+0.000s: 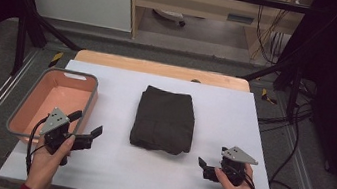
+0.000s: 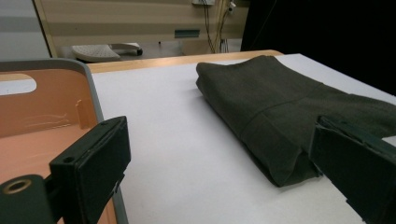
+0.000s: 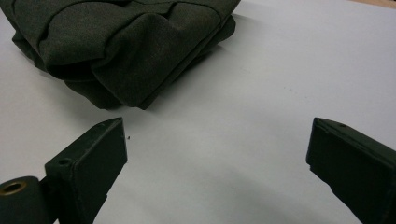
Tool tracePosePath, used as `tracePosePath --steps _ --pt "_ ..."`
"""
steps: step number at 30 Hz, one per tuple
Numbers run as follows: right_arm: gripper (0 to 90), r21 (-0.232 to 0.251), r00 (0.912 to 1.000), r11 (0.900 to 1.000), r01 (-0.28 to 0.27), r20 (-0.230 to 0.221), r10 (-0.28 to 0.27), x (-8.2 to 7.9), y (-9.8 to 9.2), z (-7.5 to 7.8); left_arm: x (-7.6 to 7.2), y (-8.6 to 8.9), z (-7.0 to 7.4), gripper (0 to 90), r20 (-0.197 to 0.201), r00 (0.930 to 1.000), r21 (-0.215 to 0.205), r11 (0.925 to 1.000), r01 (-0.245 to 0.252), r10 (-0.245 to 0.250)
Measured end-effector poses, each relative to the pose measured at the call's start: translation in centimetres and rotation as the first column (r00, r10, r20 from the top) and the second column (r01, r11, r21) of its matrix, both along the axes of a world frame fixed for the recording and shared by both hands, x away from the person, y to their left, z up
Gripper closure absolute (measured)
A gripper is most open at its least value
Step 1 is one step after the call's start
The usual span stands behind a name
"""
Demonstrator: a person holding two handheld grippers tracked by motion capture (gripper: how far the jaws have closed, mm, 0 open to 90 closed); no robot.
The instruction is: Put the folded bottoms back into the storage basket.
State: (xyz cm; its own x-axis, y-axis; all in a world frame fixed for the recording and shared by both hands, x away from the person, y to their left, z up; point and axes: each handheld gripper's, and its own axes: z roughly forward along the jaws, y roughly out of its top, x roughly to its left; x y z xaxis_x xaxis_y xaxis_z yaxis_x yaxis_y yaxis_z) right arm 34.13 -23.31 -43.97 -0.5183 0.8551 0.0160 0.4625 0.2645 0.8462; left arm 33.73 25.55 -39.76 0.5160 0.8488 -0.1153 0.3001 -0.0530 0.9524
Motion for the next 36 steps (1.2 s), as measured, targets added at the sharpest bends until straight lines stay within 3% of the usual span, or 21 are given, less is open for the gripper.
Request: tracePosePath --steps 6,8,11,14,16,21,30,36 --pt "6.0 -0.003 0.9996 1.000 -0.027 0.001 0.027 -0.2 0.6 0.2 0.1 -1.2 -0.2 6.3 0.012 0.9999 0.054 0.9985 0.004 -0.004" --pt "6.5 -0.006 0.9993 0.999 -0.035 -0.010 0.035 -0.3 0.8 0.2 0.1 -1.2 -0.3 6.3 0.003 1.0000 0.054 0.9985 0.006 -0.006" --pt "10.3 -0.041 0.9948 0.995 -0.095 -0.041 0.093 -0.6 1.8 0.2 0.0 -1.5 -0.5 6.5 -0.027 0.9996 0.039 0.9992 0.010 -0.009" --pt "12.5 -0.049 0.9923 0.992 -0.113 -0.056 0.111 -0.8 2.6 0.2 0.0 -1.7 -0.5 6.6 -0.021 0.9997 0.065 0.9978 0.009 -0.008" --pt "13.6 -0.048 0.9922 0.993 -0.112 -0.061 0.109 -0.9 2.8 0.3 0.1 -1.7 -0.5 6.6 -0.018 0.9998 0.060 0.9982 0.003 -0.002" --pt "27.9 -0.059 0.9865 0.989 -0.137 -0.099 0.130 -1.3 4.5 0.1 0.1 -1.4 -0.5 6.9 -0.015 0.9999 0.052 0.9986 -0.008 0.009" --pt "55.5 -0.100 0.9777 0.976 -0.193 -0.103 0.183 -1.8 6.5 -0.1 0.3 -1.4 -0.5 7.7 -0.004 0.9997 0.064 0.9977 -0.024 0.024" --pt "62.2 -0.099 0.9713 0.971 -0.218 -0.119 0.206 -1.3 7.3 -0.6 0.3 -1.5 -0.5 8.0 0.000 0.9996 0.076 0.9967 -0.027 0.027"
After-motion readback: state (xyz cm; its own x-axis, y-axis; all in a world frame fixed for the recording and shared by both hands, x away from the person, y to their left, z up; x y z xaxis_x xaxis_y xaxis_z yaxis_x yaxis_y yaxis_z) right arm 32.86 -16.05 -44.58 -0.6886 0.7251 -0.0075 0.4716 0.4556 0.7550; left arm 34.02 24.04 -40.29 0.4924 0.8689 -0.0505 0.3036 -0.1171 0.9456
